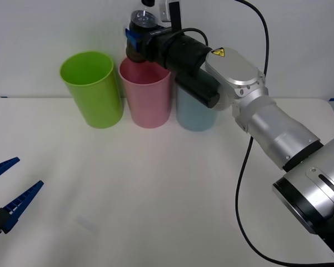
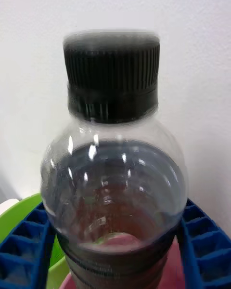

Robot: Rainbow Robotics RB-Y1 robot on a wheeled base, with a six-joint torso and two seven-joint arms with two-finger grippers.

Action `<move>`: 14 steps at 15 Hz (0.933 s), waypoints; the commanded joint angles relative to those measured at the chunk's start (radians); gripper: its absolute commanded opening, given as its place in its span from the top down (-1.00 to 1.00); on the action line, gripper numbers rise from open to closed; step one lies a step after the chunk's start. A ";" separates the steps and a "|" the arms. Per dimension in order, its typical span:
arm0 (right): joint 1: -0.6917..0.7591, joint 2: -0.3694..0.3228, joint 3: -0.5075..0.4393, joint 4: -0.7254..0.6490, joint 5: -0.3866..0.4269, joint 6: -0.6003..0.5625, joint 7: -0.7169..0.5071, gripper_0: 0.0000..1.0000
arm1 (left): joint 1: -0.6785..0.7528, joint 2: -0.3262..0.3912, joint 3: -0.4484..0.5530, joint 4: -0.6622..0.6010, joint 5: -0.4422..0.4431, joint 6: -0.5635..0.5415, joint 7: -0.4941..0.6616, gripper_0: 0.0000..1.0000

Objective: Grasp the object on the table and drop it into the matching bin: aluminum can to the light blue bin, PET bottle to the pink bin.

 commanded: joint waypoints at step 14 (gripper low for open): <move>0.267 -0.190 0.020 -0.382 -0.044 -0.052 -0.013 -1.00 | 0.000 0.000 0.000 0.000 0.000 0.000 0.000 -1.00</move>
